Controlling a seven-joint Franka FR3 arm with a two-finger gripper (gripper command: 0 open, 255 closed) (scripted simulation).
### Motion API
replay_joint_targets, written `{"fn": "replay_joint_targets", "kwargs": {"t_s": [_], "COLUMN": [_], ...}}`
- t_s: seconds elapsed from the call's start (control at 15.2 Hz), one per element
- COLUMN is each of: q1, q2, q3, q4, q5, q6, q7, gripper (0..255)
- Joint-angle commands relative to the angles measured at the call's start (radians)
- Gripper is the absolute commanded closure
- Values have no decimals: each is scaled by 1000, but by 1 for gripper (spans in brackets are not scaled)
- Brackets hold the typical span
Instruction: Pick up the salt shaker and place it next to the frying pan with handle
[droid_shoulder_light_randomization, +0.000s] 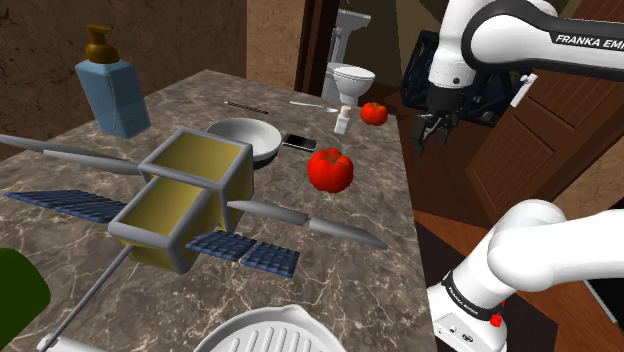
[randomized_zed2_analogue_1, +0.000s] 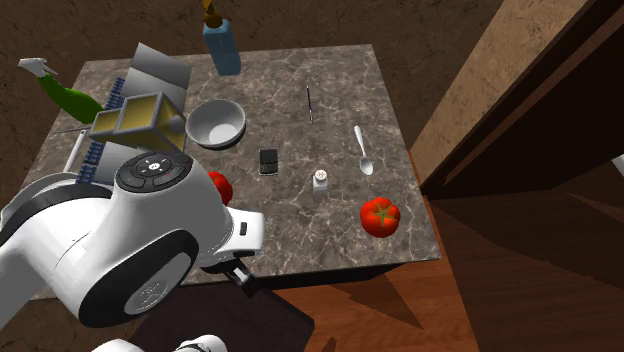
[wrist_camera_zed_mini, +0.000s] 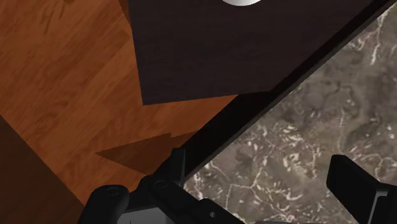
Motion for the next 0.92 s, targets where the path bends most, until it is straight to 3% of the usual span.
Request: {"fn": "replay_joint_targets", "kwargs": {"t_s": [0.0,0.86], "q1": [0,2], "q2": [0,468], "q3": [0,-29], "q4": [0,335], "q5": [0,-2], "q6": [0,222], "q7": [0,-15], "gripper": [0,0]}}
